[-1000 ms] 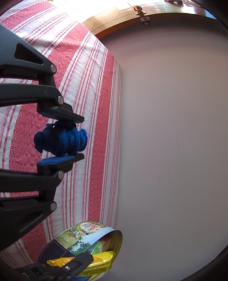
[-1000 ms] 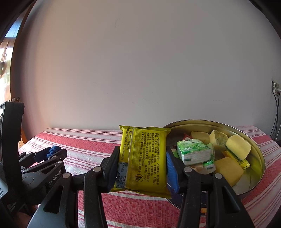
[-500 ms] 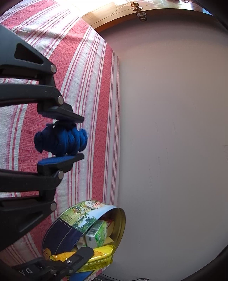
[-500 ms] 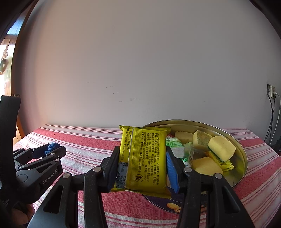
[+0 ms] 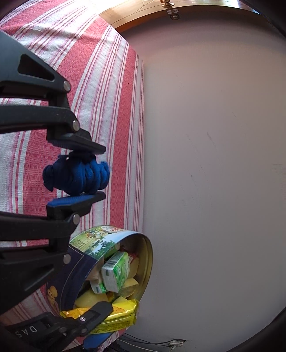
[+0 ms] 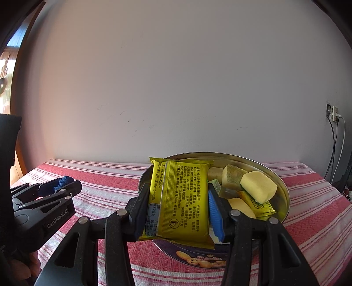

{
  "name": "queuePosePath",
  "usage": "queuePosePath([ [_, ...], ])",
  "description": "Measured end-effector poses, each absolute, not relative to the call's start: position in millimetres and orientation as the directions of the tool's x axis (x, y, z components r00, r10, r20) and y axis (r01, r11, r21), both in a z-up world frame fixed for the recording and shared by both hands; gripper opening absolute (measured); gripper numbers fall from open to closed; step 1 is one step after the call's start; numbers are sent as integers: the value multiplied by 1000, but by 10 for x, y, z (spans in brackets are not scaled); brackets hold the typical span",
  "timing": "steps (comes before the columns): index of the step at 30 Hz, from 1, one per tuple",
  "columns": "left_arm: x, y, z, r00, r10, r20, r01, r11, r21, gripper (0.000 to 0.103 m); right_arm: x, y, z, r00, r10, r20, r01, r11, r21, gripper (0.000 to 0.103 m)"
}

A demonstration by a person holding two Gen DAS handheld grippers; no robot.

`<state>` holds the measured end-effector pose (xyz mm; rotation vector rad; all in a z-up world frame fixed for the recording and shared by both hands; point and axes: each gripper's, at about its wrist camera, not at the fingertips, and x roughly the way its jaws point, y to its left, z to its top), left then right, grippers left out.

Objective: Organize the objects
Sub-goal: 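Carry the yellow packet and blue cloth over the tin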

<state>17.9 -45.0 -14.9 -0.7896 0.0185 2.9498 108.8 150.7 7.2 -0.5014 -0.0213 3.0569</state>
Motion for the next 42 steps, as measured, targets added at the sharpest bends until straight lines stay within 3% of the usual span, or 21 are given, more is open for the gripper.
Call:
queuePosePath([
  [27, 257, 194, 1, -864, 196, -463, -216, -976, -10, 34, 1179, 2085, 160, -950, 146, -275, -138, -989, -49, 51],
  [42, 76, 703, -8, -825, 273, -495, -294, -955, -36, 34, 918, 2569, 214, -922, 220, -319, -228, -974, -13, 51],
])
